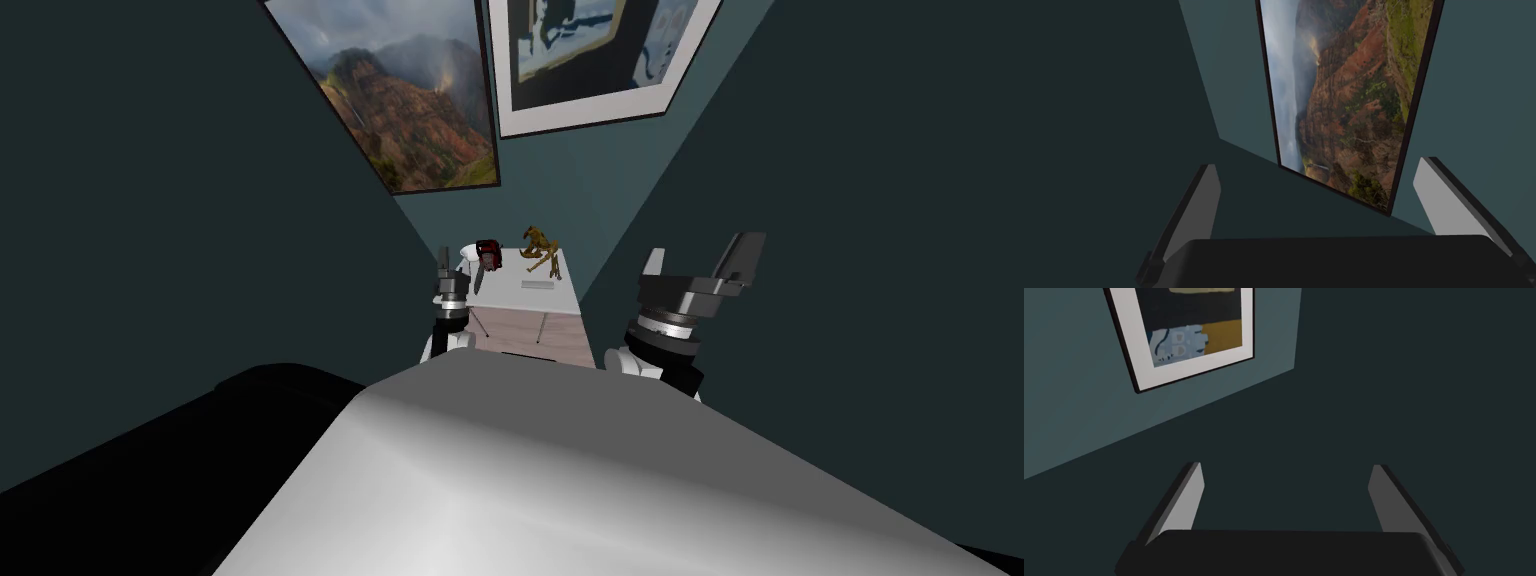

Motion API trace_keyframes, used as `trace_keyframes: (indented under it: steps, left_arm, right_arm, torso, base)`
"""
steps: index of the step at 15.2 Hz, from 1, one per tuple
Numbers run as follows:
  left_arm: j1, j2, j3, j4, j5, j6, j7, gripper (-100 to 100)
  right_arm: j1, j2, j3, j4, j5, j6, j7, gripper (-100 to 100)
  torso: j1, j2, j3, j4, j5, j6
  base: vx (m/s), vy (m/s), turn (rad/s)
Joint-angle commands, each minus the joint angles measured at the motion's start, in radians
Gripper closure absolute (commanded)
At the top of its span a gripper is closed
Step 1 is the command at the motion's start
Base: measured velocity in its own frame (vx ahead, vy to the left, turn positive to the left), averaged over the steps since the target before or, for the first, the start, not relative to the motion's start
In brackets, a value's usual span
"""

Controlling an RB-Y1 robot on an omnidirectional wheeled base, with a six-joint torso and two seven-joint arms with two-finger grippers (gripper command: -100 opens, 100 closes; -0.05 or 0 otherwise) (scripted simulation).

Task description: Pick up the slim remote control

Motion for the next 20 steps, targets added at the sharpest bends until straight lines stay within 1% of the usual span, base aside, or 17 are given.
trace_keyframes:
  steps: [1,4,5,6,7,8,9,10,11,12,13,14,15,16,17,19,20]
  left_arm:
    - [-0.005,0.033,0.006,0.007,0.005,0.016,0.001,-100]
    - [-0.027,0.105,0.030,0.034,0.027,0.079,0.006,-100]
    - [-0.027,0.108,0.030,0.034,0.027,0.080,0.006,-100]
    - [-0.038,0.134,0.041,0.047,0.037,0.111,0.009,-100]
    - [-0.038,0.134,0.041,0.047,0.037,0.111,0.009,-100]
    - [-0.050,0.161,0.054,0.063,0.050,0.143,0.012,-100]
    - [-0.050,0.161,0.054,0.063,0.050,0.147,0.012,-100]
    - [-0.063,0.187,0.069,0.080,0.063,0.172,0.015,-100]
    - [-0.063,0.187,0.069,0.080,0.063,0.187,0.015,-100]
    - [-0.077,0.214,0.085,0.099,0.079,0.214,0.019,-100]
    - [-0.077,0.214,0.085,0.099,0.079,0.233,0.019,-100]
    - [-0.091,0.242,0.102,0.120,0.096,0.256,0.024,-100]
    - [-0.091,0.242,0.102,0.120,0.096,0.279,0.024,-100]
    - [-0.091,0.242,0.102,0.120,0.096,0.282,0.024,-100]
    - [-0.106,0.269,0.119,0.142,0.114,0.315,0.029,-100]
    - [-0.106,0.269,0.119,0.142,0.114,0.335,0.029,-100]
    - [-0.121,0.297,0.138,0.165,0.134,0.369,0.035,-100]
  right_arm:
    - [0.000,0.000,0.000,0.000,0.000,0.000,0.000,0]
    - [0.000,0.000,0.000,0.000,0.000,0.000,0.000,0]
    - [0.000,0.000,0.000,0.000,0.000,0.000,0.000,0]
    - [0.000,0.000,0.000,0.000,0.000,0.000,0.000,0]
    - [0.000,0.000,0.000,0.000,0.000,0.000,0.000,0]
    - [0.000,0.000,0.000,0.000,0.000,0.000,0.000,0]
    - [0.000,0.000,0.000,0.000,0.000,0.000,0.000,0]
    - [0.000,0.000,0.000,0.000,0.000,0.000,0.000,0]
    - [0.000,0.000,0.000,0.000,0.000,0.000,0.000,0]
    - [0.000,0.000,0.000,0.000,0.000,0.000,0.000,0]
    - [0.000,0.000,0.000,0.000,0.000,0.000,0.000,0]
    - [0.000,0.000,0.000,0.000,0.000,0.000,0.000,0]
    - [0.000,0.000,0.000,0.000,0.000,0.000,0.000,0]
    - [0.000,0.000,0.000,0.000,0.000,0.000,0.000,0]
    - [0.000,0.000,0.000,0.000,0.000,0.000,0.000,0]
    - [0.000,0.000,0.000,0.000,0.000,0.000,0.000,0]
    - [0.000,0.000,0.000,0.000,0.000,0.000,0.000,0]
  torso:
    - [0.000,0.000,0.000,0.000,0.000,0.000]
    - [0.000,0.001,0.001,0.000,0.000,0.001]
    - [-0.001,0.002,0.001,0.000,0.000,0.001]
    - [-0.001,0.002,0.001,0.000,0.000,0.000]
    - [-0.001,0.002,0.001,0.000,0.000,0.000]
    - [-0.001,0.002,0.001,0.000,0.000,0.000]
    - [-0.001,0.002,0.001,0.000,0.000,0.001]
    - [-0.001,0.002,0.001,0.000,0.000,0.000]
    - [-0.001,0.002,0.001,0.000,0.000,0.000]
    - [-0.001,0.002,0.001,0.000,0.000,0.000]
    - [-0.001,0.002,0.001,0.000,0.000,0.001]
    - [-0.001,0.002,0.001,0.000,0.000,0.000]
    - [-0.002,0.002,0.001,0.000,0.000,0.001]
    - [-0.002,0.002,0.001,0.000,0.000,0.000]
    - [-0.001,0.002,0.001,0.000,0.000,0.000]
    - [-0.001,0.002,0.001,0.000,0.000,0.000]
    - [-0.001,0.002,0.001,0.000,0.000,0.000]
  base:
    - [-0.006,-0.005,-0.064]
    - [-0.023,-0.018,-0.169]
    - [-0.033,-0.022,-0.144]
    - [-0.032,-0.022,-0.138]
    - [-0.027,-0.018,-0.110]
    - [-0.029,-0.019,-0.166]
    - [-0.027,-0.015,-0.151]
    - [-0.029,-0.016,-0.157]
    - [-0.028,-0.021,-0.150]
    - [-0.027,-0.029,-0.204]
    - [-0.026,-0.026,-0.166]
    - [-0.028,-0.033,-0.209]
    - [-0.027,-0.033,-0.183]
    - [-0.021,-0.022,-0.069]
    - [-0.021,-0.022,-0.170]
    - [-0.021,-0.019,-0.128]
    - [-0.020,-0.030,-0.162]
